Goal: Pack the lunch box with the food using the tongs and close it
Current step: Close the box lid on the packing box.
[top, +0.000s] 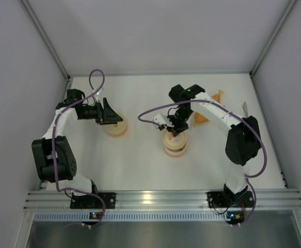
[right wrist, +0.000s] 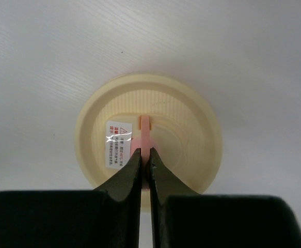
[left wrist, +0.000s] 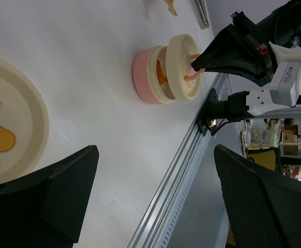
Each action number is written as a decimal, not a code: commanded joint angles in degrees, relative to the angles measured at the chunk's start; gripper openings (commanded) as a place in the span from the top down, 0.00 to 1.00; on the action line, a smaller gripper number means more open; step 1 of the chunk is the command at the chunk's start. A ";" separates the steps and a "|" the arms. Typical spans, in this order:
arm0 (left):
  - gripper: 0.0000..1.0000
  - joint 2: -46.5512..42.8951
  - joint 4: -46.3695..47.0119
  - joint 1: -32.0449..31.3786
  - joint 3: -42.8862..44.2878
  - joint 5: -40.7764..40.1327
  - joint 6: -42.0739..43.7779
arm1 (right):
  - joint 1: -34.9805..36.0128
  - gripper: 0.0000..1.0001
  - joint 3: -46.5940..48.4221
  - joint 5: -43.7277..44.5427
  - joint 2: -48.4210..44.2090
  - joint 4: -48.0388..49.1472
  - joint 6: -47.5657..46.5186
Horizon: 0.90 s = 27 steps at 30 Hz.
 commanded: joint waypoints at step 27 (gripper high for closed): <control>0.02 -1.27 2.49 0.16 -1.94 -0.99 -0.14 | 0.41 1.00 -3.53 -0.52 -1.75 -3.91 -0.86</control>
